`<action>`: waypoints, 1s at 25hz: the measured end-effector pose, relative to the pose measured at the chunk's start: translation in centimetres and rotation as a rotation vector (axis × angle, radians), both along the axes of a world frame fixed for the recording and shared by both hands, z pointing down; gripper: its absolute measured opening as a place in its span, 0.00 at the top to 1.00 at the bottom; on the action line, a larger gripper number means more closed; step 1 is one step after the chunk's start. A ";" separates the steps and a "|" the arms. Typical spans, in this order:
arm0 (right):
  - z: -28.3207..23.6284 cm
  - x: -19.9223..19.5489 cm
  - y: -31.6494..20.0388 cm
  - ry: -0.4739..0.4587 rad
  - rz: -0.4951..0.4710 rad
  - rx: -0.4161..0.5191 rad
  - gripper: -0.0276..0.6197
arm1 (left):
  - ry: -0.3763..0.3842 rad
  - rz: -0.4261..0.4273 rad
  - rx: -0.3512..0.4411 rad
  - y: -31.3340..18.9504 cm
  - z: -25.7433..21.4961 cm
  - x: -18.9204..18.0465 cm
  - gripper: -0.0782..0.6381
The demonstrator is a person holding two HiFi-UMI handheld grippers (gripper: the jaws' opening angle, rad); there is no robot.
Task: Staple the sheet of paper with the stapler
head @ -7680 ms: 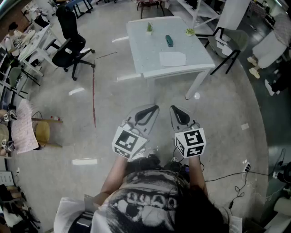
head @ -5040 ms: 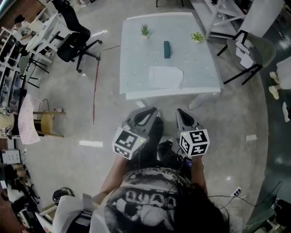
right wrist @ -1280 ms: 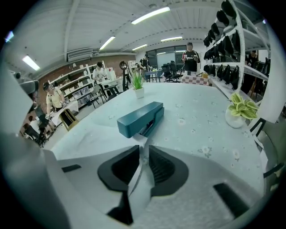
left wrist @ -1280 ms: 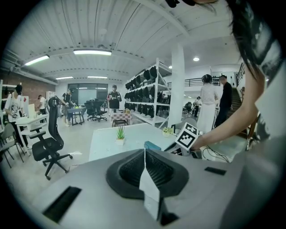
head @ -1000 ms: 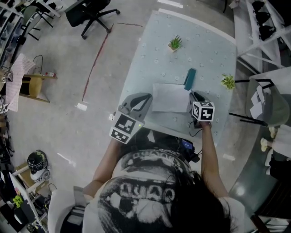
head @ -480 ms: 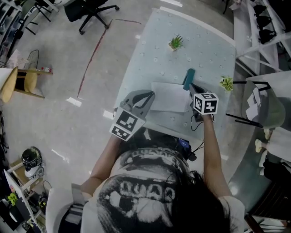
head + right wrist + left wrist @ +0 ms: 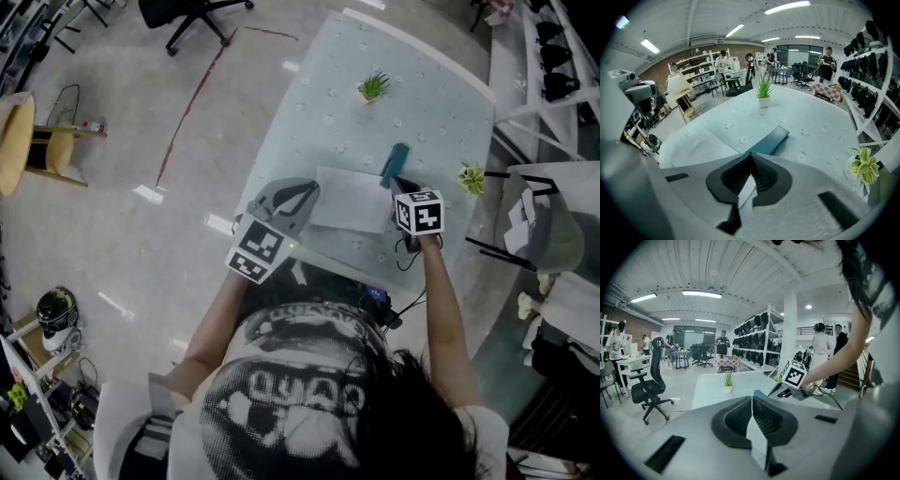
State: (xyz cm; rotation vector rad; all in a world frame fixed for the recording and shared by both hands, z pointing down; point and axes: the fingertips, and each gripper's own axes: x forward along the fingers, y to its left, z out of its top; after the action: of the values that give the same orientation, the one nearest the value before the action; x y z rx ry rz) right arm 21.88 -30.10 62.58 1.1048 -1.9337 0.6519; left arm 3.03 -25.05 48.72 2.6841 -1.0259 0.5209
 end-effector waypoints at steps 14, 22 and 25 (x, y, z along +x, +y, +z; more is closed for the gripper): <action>1.2 -0.4 -0.2 0.045 -0.042 -0.096 0.96 | 0.015 0.013 -0.004 -1.5 0.8 1.0 0.88; -0.2 0.5 -0.3 -0.094 0.084 -0.073 0.95 | 0.012 0.037 0.020 -1.1 -0.4 1.1 0.88; -1.0 0.4 -0.6 -0.123 0.111 -0.038 0.95 | -0.001 0.027 0.017 -0.9 -0.5 -0.1 0.88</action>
State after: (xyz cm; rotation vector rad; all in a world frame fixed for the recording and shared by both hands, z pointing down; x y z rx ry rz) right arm 22.24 -30.74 61.59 1.1783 -1.9657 0.8312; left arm 2.98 -25.90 48.23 2.7162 -0.9997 0.5209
